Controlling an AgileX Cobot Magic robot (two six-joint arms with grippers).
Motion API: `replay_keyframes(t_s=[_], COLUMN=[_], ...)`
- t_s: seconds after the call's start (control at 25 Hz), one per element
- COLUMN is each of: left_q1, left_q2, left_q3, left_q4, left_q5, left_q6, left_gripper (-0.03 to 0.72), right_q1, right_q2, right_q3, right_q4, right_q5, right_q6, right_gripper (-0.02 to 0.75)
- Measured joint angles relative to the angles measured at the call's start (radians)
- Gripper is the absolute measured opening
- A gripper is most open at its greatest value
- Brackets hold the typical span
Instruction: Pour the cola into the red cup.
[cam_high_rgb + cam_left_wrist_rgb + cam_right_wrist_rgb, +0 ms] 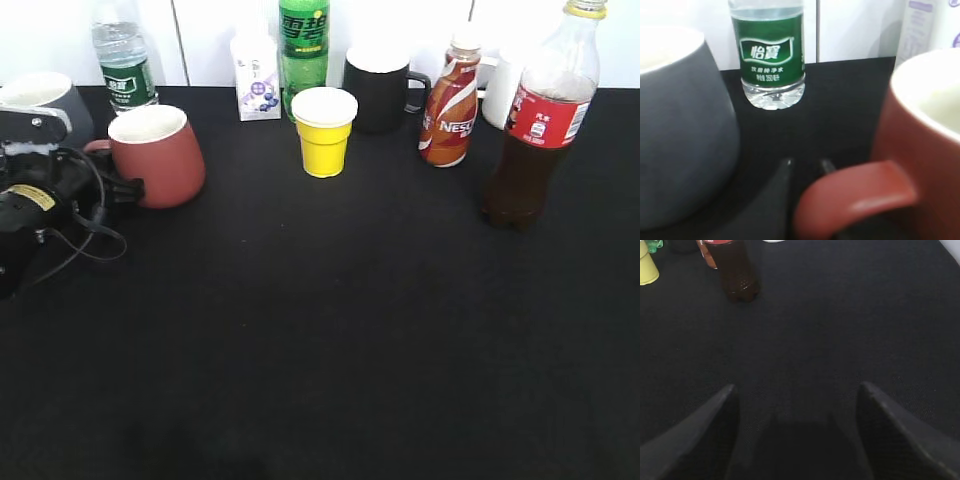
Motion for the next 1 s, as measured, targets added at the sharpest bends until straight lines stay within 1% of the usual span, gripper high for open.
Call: replay_keyframes(t_s=[0.08,0.12,0.2,0.28,0.36,0.44,0.56,0.6,0.72,0.76,0.8,0.84,0.88,0.96,1.0], left_q1=[0.002,0.002,0.0,-0.004,-0.05,-0.13,-0.215,-0.228,-0.232,-0.232,-0.233,-0.233,-0.233,-0.233,-0.233], left_q2=[-0.017,-0.053,-0.177,-0.336,-0.487,-0.604,-0.65,-0.65,-0.651,-0.651,-0.651,-0.651,-0.651,-0.651,-0.651], left_q3=[0.011,0.037,0.117,0.19,0.254,0.279,0.279,0.28,0.28,0.28,0.28,0.28,0.28,0.28,0.28], left_q4=[0.05,0.1,0.197,0.297,0.352,0.367,0.373,0.376,0.375,0.374,0.374,0.374,0.372,0.371,0.371], left_q5=[0.005,0.02,0.037,0.026,0.029,0.077,0.101,0.101,0.099,0.099,0.096,0.086,0.069,0.054,0.054], left_q6=[0.001,0.007,-0.007,-0.059,-0.084,-0.103,-0.134,-0.134,-0.138,-0.138,-0.138,-0.138,-0.139,-0.14,-0.141], left_gripper=[0.1,0.095,0.09,0.088,0.086,0.084,0.084,0.083,0.083,0.083,0.083,0.083,0.083,0.083,0.083], right_q1=[0.0,0.0,0.0,0.0,0.0,0.0,0.0,0.0,0.0,0.0,0.0,0.0,0.0,0.0,0.0], right_q2=[0.0,0.0,0.0,0.0,0.0,0.0,0.0,0.0,0.0,0.0,0.01,0.05,0.113,0.278,0.372], right_q3=[0.0,0.0,0.0,0.0,0.0,0.0,0.0,0.0,-0.003,-0.014,-0.02,-0.023,-0.024,-0.024,-0.024], right_q4=[0.0,0.0,0.0,0.0,0.0,0.0,0.0,0.0,0.001,0.014,0.059,0.101,0.118,0.148,0.156], right_q5=[0.0,0.0,0.0,0.0,0.0,0.0,0.0,0.0,-0.001,-0.048,-0.175,-0.341,-0.468,-0.686,-0.785], right_q6=[0.0,0.0,0.0,0.0,0.0,0.0,0.0,0.0,0.0,0.0,0.0,0.0,-0.016,-0.17,-0.215], right_gripper=[0.552,0.552,0.552,0.552,0.552,0.552,0.552,0.552,0.552,0.552,0.552,0.552,0.552,0.552,0.552])
